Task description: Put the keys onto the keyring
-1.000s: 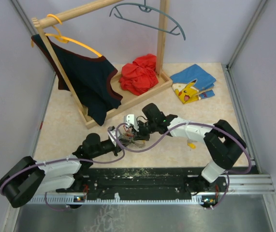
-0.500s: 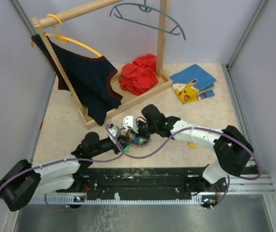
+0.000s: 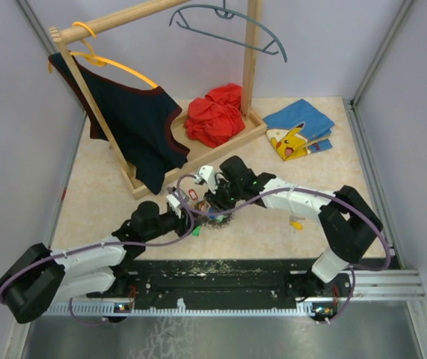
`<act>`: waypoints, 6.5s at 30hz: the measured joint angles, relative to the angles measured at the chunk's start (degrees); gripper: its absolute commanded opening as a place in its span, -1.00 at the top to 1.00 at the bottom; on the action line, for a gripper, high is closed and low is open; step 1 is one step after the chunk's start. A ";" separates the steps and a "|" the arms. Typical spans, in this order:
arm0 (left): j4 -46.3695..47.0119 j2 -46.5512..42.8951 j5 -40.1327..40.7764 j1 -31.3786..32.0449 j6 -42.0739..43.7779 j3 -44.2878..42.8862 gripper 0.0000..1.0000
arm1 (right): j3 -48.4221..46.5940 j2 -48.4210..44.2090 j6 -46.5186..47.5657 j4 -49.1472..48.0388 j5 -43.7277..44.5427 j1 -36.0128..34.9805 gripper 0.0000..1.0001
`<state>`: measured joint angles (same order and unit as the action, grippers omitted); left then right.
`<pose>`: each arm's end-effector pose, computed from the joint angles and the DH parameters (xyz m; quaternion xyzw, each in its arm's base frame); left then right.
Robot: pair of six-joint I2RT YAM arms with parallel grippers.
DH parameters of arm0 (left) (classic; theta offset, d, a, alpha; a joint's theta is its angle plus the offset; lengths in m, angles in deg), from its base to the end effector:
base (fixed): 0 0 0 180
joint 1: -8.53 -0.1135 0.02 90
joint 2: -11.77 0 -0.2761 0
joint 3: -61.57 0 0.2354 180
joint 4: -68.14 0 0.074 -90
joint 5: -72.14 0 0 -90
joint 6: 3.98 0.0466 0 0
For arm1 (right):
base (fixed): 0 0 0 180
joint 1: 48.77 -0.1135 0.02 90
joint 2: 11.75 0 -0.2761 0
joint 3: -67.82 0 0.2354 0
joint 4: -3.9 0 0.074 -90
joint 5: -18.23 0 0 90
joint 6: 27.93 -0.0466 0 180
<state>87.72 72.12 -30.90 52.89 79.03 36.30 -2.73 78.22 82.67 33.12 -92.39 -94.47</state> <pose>0.1293 -0.1411 0.1863 0.3185 0.7272 -0.3420 0.5028 0.2115 0.2402 0.2231 -0.5563 0.7361 0.2389 0.3028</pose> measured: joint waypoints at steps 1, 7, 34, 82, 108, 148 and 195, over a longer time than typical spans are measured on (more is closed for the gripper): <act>-1.03 0.33 0.20 0.00 -0.83 -0.48 0.20 | -0.70 0.85 -2.10 0.22 0.52 0.04 0.13; -4.02 0.59 1.44 0.00 -3.82 -1.38 0.19 | -4.00 5.88 -15.26 2.62 4.57 0.13 0.08; -6.19 -3.28 2.73 0.00 -4.79 -0.48 0.16 | -15.17 17.90 -41.90 14.10 19.82 -6.34 -0.06; -0.83 -2.67 -0.98 0.00 -9.97 2.40 0.15 | -7.15 8.09 -46.21 9.77 27.63 -8.94 1.00; 2.78 -7.19 2.67 -0.02 -4.39 -0.39 0.14 | 1.75 -10.10 -30.64 -8.81 26.58 -9.05 1.00; 20.94 20.41 -3.06 -0.94 -2.21 -6.51 -0.04 | -2.43 -10.29 -35.85 -0.85 28.39 -8.90 1.00; 38.34 22.88 -16.35 -6.86 -8.94 -2.49 1.00 | 20.65 -25.40 -31.28 -20.90 1.75 2.60 0.31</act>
<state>126.06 95.01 -47.25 46.02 70.09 33.80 17.92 52.82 51.39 12.23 -90.64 -91.87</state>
